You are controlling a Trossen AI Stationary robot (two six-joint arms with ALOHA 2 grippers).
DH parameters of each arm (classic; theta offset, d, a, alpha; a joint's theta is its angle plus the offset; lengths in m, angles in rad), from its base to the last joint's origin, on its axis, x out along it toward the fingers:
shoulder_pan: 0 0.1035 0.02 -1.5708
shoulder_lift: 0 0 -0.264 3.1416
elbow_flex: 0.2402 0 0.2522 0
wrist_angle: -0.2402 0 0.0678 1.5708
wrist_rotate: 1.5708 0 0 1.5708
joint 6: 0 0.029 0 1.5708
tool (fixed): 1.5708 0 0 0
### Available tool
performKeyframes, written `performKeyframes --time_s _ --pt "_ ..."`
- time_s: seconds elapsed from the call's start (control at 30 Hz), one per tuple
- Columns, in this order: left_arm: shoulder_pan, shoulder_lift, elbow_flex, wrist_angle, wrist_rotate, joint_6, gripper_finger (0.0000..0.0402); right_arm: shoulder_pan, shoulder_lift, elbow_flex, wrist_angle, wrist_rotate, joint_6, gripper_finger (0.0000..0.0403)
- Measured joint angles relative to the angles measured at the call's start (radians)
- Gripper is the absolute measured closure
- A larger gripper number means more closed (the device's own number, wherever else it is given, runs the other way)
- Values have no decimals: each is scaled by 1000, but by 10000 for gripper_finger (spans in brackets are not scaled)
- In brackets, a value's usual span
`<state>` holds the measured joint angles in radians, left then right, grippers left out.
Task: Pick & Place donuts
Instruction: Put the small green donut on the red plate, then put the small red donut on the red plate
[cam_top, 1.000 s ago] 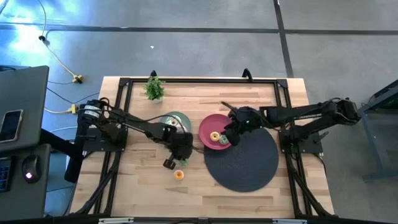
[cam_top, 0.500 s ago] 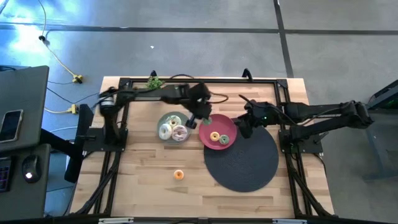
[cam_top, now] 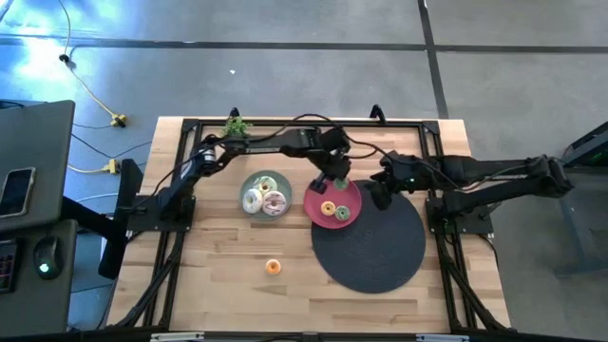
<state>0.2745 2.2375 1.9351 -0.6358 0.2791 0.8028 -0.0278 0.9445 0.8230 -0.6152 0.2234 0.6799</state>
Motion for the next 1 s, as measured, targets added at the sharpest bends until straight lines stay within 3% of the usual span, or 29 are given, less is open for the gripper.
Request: performKeyframes --time_s 0.37,0.67,0.83,1.0 --pt "-62 76 -4 69 10 -29 395 2 -149 0 -128 88 72 227" --pt "-65 72 -4 96 -14 -24 290 2 -147 0 -143 100 67 227" --pt "-52 67 -1 14 -26 -20 240 2 -147 0 -146 100 64 227" --pt "-43 1 52 -230 -46 89 234 2 -147 0 -149 100 61 227"
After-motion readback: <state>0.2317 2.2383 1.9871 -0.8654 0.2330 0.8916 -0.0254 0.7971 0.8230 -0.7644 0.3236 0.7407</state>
